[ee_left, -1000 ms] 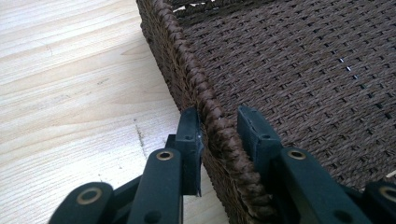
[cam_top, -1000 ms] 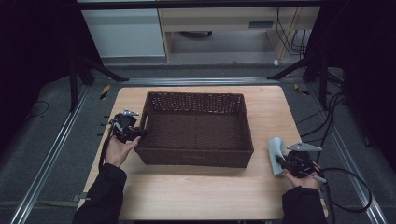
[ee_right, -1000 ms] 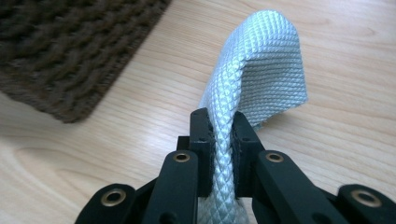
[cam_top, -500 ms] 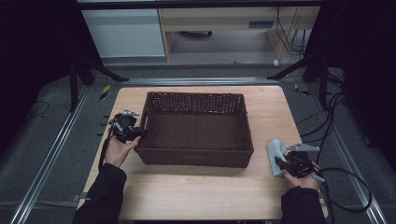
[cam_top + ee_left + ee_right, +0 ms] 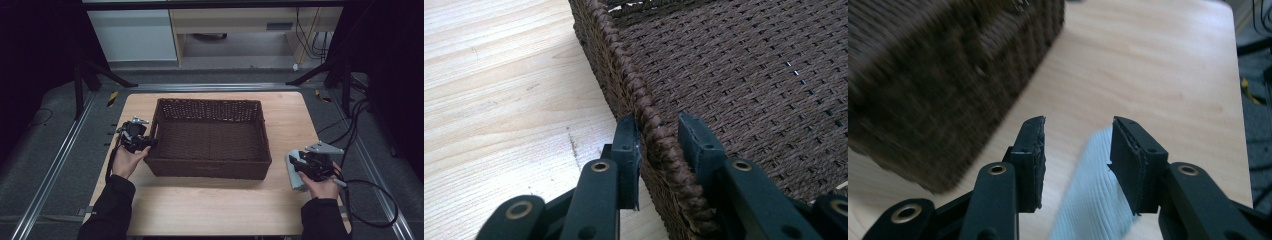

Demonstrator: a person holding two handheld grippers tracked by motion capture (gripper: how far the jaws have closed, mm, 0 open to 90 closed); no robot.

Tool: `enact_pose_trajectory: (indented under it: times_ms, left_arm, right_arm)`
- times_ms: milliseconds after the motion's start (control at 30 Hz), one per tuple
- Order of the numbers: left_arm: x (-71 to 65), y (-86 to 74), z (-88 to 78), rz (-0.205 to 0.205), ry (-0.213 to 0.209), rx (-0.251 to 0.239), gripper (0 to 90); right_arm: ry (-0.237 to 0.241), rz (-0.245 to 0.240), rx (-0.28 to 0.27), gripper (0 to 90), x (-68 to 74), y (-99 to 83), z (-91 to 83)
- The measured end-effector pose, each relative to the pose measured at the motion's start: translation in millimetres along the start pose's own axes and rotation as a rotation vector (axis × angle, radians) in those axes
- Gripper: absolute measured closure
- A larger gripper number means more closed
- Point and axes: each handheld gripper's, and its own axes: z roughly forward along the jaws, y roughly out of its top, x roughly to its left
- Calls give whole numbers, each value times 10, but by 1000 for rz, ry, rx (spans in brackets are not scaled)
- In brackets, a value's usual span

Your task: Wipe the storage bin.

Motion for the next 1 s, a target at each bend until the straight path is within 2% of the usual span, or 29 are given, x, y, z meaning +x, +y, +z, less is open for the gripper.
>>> enact_pose_trajectory:
  times_ms: [167,200,300,333,367,400,567,600,700,833,1000]
  left_arm:
    - [6,0,2,-2,-5,1,701]
    - [5,0,1,-1,-4,1,700]
    - [3,1,1,0,-3,2,701]
    - [3,1,0,1,-3,2,701]
    - [3,1,0,1,-3,2,701]
    - [2,1,0,1,-2,2,701]
    - [5,4,3,1,-4,4,701]
    - [4,3,2,1,-3,4,701]
    - [2,15,6,5,0,13,702]
    - [10,42,24,4,-3,25,703]
    - [6,58,33,5,11,26,687]
  right_arm:
    - [37,-5,-33,581,77,172,-25]
    - [51,-3,-44,582,102,280,-18]
    - [61,-2,-63,583,116,369,-8]
    - [78,3,-82,583,131,468,10]
    - [78,3,-82,583,131,468,10]
    - [91,10,-94,582,143,552,39]
    - [114,5,-100,582,175,678,106]
    - [143,8,-104,578,183,735,145]
    - [157,3,-108,581,191,784,195]
    - [185,-9,-80,591,223,841,346]
    - [190,-27,-55,634,269,841,449]
